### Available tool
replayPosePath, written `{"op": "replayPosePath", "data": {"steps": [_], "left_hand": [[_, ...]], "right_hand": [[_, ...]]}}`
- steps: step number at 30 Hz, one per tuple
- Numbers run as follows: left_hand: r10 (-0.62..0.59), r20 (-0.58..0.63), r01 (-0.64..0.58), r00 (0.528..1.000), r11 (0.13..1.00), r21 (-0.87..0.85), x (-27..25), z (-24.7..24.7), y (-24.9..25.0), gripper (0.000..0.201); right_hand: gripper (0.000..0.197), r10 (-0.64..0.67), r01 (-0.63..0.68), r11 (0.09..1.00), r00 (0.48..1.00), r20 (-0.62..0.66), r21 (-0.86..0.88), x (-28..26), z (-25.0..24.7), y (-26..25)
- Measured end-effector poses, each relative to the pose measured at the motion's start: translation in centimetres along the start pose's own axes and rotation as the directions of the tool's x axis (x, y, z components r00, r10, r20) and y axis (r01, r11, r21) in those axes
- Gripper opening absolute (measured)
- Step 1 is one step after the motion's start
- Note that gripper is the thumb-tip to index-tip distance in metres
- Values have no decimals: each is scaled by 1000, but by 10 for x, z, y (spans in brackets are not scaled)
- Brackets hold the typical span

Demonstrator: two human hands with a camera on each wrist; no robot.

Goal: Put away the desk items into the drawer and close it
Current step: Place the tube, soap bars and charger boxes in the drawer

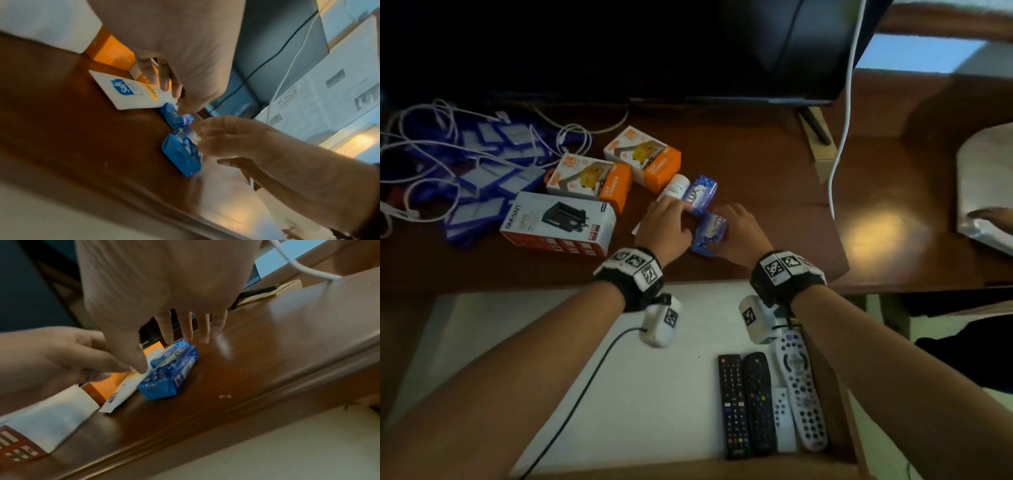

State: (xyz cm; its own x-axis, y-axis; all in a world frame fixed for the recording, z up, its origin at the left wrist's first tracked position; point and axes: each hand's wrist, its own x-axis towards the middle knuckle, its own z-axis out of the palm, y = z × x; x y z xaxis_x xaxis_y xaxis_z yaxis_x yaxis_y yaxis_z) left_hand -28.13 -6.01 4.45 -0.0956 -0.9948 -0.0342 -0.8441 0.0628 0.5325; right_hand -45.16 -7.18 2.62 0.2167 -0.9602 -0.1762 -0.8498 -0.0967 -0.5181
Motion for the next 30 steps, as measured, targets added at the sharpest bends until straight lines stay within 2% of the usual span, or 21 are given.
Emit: {"op": "replayPosePath", "data": {"steps": [4,6,10,16,20,23,26,30], "left_hand": [[43,154,-58,987,994,91,40,-6,1,58],[70,199,-107,978,977,182,55,-8,4,64],[36,286,-145,957,917,371,77,-6,12,70],[22,329,-174,944,881,440,89,-6,22,64],[39,370,-210,928,876,434,95,3,17,71],[94,375,-290,922,809,511,94,0,23,70],[165,384,-369,908,749,550,85,0,27,66],[171,351,-346,920,776,527,51,7,25,68]], "right_hand": [[83,43,-43,999,999,26,27,-10,11,-6],[80,56,-56,998,998,-16,-14,-17,20,-6],[72,38,-40,999,995,-91,-25,-23,28,-4],[67,-29,28,1000,986,-162,-8,-34,34,6],[60,-52,56,998,989,-136,24,-45,34,15],[58,-58,64,997,990,-128,43,-49,35,18],[58,-61,69,996,989,-138,59,-53,33,19],[59,-31,43,996,990,-135,81,-72,33,21]]}}
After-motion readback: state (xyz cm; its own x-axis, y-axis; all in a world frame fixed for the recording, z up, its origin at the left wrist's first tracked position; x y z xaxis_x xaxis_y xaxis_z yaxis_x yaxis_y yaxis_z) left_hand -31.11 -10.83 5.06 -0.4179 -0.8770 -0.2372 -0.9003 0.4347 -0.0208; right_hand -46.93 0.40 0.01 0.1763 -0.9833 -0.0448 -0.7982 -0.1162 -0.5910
